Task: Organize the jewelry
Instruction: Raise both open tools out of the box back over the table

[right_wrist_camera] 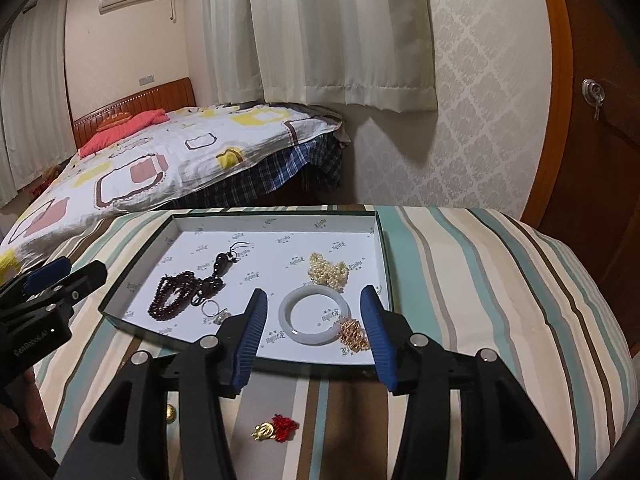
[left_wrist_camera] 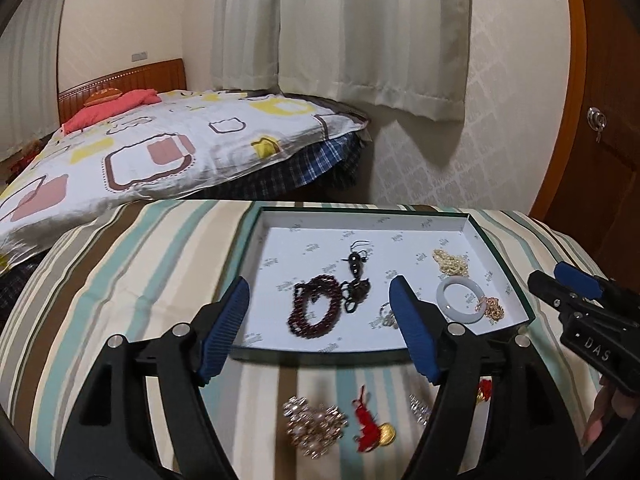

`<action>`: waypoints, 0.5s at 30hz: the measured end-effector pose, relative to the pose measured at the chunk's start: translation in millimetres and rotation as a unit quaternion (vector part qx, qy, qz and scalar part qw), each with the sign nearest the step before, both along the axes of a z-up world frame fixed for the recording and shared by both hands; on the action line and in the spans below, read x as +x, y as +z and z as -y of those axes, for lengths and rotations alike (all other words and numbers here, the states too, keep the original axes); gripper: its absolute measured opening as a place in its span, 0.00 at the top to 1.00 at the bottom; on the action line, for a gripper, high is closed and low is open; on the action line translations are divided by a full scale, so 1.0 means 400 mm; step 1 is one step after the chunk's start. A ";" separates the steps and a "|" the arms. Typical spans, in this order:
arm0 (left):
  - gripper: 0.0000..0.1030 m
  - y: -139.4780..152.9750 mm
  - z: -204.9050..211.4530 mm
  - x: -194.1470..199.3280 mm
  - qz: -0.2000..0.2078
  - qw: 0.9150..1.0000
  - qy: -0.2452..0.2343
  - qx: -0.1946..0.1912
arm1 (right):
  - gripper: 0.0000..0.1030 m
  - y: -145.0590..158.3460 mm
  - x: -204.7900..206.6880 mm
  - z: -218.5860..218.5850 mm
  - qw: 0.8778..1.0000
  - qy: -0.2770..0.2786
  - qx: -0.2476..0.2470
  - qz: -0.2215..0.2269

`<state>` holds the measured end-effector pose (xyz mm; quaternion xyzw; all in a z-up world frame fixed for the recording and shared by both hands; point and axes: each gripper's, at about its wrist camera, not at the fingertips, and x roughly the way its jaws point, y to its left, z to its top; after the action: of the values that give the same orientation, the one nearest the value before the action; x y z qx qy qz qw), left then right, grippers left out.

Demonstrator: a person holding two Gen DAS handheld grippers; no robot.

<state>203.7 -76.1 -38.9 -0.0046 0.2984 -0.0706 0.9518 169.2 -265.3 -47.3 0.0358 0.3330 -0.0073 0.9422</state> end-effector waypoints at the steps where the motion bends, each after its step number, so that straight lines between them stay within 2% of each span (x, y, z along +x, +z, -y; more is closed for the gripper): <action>1: 0.31 0.000 -0.011 -0.010 0.003 1.000 0.003 -0.001 | 0.53 0.002 -0.009 -0.003 1.000 0.000 0.000 0.002; 8: 0.31 -0.025 -0.071 -0.055 -0.003 1.000 0.019 0.002 | 0.52 -0.009 -0.064 -0.029 1.000 -0.002 0.000 0.004; 15: 0.31 -0.089 -0.101 -0.099 -0.025 0.999 0.016 0.012 | 0.52 -0.053 -0.120 -0.052 1.000 -0.003 0.002 -0.008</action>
<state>164.1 -35.5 -74.7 0.0001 0.3229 -0.0512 0.9450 121.2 -244.6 -68.5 0.0384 0.3407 -0.0101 0.9393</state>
